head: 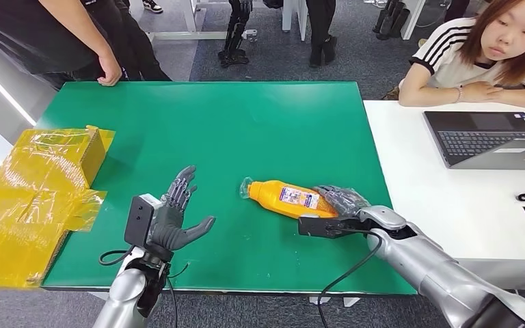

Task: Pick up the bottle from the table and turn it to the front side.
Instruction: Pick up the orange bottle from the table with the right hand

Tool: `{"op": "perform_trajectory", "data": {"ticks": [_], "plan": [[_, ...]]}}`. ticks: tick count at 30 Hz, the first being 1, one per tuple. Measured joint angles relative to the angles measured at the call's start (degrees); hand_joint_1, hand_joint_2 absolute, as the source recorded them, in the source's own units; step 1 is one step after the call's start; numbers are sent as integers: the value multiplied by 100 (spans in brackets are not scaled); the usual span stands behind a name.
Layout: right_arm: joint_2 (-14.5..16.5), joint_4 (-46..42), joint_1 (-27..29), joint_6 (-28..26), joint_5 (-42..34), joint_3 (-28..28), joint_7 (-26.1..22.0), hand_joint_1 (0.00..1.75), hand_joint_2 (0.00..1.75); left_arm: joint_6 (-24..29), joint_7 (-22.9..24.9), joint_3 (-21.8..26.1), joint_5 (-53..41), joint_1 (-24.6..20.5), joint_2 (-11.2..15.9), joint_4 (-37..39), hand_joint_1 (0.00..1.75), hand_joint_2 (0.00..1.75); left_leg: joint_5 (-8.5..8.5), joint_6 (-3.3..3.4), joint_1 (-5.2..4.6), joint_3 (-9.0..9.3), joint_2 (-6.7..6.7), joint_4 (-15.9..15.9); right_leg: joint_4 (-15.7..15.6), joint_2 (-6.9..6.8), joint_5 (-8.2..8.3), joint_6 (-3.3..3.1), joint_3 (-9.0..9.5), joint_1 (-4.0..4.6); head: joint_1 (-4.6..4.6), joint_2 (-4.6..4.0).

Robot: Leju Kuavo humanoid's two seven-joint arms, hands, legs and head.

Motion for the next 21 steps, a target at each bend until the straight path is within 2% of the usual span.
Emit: {"op": "perform_trajectory", "data": {"ticks": [6,13,18,21], "plan": [[143,9,77,60,56,-397,-302,175,175,115,-53,4,43,211,51,-174,0,175,6,6,-1,9,2,0,1,2,3,-2,9,0,0,0],[261,90,126,279,-242,-774,-577,175,175,193,-109,4,79,443,108,-380,0,175,4,6,-1,4,2,0,0,2,2,-1,5,0,1,1],[346,125,223,329,-574,-1018,-764,175,175,220,-110,4,98,505,121,-485,0,175,3,5,-1,2,1,0,0,2,1,-1,2,0,1,0],[378,40,429,92,-1025,-1281,-997,175,175,232,-110,4,102,520,121,-515,0,175,3,4,-1,-3,-2,0,0,-3,1,0,-1,0,1,0]]}}
